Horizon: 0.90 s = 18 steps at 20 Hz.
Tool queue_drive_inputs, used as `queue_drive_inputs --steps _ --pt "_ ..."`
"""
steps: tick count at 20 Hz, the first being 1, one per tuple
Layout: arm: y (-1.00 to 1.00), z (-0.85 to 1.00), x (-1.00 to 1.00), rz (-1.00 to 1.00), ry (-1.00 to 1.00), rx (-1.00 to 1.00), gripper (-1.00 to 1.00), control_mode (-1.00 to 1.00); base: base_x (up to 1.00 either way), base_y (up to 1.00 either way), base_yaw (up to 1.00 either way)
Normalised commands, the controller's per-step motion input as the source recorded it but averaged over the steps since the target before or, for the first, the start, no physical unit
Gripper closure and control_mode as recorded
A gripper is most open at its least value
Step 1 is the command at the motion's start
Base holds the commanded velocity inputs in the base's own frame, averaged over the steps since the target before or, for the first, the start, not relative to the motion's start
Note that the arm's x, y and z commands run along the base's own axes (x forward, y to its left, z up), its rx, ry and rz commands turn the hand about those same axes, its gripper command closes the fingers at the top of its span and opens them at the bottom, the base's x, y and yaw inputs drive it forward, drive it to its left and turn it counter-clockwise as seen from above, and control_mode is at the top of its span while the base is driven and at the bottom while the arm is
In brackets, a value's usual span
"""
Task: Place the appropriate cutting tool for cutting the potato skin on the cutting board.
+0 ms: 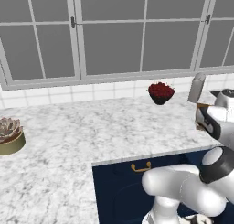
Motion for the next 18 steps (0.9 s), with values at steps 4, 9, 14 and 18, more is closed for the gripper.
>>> queue_drive_inputs --steps 4,9,14,18 --pt "-0.07 0.12 0.48 0.17 0.0 -0.03 1.0 -1.0 0.0 0.0 0.0" --pt "-0.38 0.0 0.34 0.2 0.01 -0.07 1.0 -1.0 0.0 0.0 0.0" --pt "-0.35 -0.11 0.21 0.19 0.0 -0.05 1.0 -1.0 0.0 0.0 0.0" --pt "-0.31 -0.08 0.38 0.16 0.0 0.0 1.0 -1.0 0.0 0.0 0.0"
